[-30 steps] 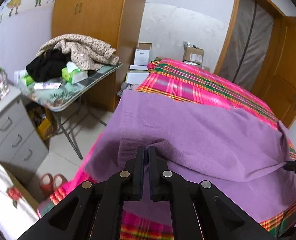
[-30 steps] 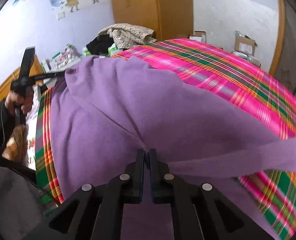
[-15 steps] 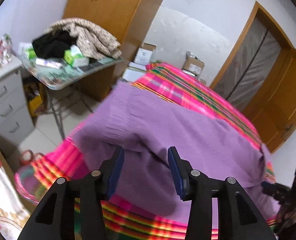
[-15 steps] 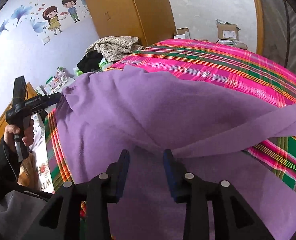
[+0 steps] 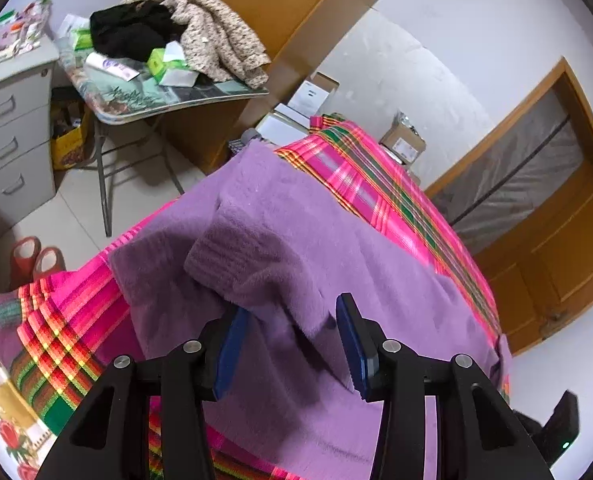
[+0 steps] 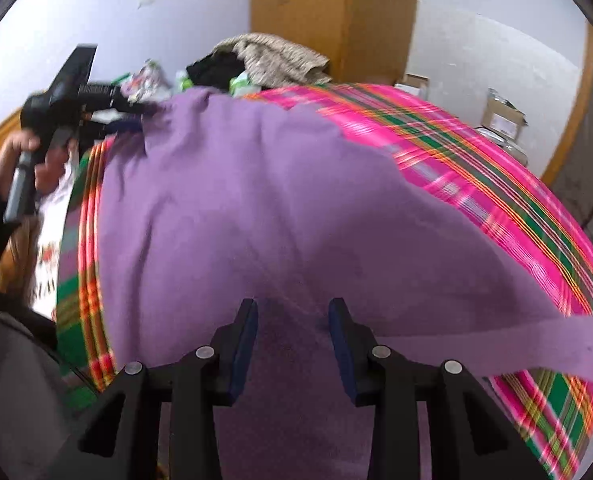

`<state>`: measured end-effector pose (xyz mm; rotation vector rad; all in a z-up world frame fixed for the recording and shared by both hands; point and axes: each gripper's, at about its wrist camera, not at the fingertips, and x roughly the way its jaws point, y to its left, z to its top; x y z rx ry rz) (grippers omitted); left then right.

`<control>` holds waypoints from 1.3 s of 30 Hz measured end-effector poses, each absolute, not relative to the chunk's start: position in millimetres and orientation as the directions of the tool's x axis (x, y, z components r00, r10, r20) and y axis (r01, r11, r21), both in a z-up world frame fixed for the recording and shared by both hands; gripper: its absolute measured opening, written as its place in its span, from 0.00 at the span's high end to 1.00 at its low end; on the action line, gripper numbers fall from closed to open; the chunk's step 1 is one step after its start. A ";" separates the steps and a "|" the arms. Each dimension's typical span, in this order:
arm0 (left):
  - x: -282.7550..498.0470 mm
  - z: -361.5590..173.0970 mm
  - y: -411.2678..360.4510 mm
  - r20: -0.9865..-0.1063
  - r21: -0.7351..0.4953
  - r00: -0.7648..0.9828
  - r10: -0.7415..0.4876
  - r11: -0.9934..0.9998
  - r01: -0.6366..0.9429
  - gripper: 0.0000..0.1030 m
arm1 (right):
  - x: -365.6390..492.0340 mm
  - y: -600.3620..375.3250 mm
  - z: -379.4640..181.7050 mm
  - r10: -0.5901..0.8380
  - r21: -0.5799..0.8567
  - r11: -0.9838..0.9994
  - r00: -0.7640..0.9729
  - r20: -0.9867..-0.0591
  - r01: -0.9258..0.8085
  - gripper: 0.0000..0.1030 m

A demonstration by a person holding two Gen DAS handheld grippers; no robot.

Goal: Fold clothes

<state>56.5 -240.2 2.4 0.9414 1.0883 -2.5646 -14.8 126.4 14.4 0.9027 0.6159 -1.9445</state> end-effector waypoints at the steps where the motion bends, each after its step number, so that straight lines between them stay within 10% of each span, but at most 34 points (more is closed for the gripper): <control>1: 56.1 1.7 -240.9 -0.629 -0.577 -0.775 0.060 -0.704 0.414 0.54 | -15.1 125.9 12.9 -0.505 -0.073 -0.485 -0.347 -0.790 0.872 0.64; 7: 52.3 0.3 -245.5 -0.630 -0.599 -0.774 0.063 -0.674 0.432 0.54 | -16.9 129.0 9.2 -0.511 -0.054 -0.482 -0.331 -0.793 0.875 0.66; 15: 47.6 1.4 -256.2 -0.622 -0.639 -0.781 0.059 -0.614 0.463 0.55 | -23.2 137.2 10.2 -0.514 -0.030 -0.531 -0.349 -0.784 0.847 0.91; 18: 44.2 7.6 -257.5 -0.632 -0.595 -0.775 0.012 -0.648 0.476 0.93 | -23.5 139.2 11.8 -0.522 -0.019 -0.537 -0.349 -0.778 0.844 0.94; 30: 61.0 62.9 -260.3 -0.529 -0.561 -0.848 -0.027 -0.739 0.374 0.95 | 2.1 148.9 71.2 -0.629 -0.019 -0.487 -0.366 -0.685 0.873 0.96; 39: 79.1 4.9 -288.6 -0.642 -0.549 -0.766 -0.010 -0.691 0.469 0.95 | 25.7 123.9 24.9 -0.597 0.085 -0.394 -0.184 -0.780 0.915 0.96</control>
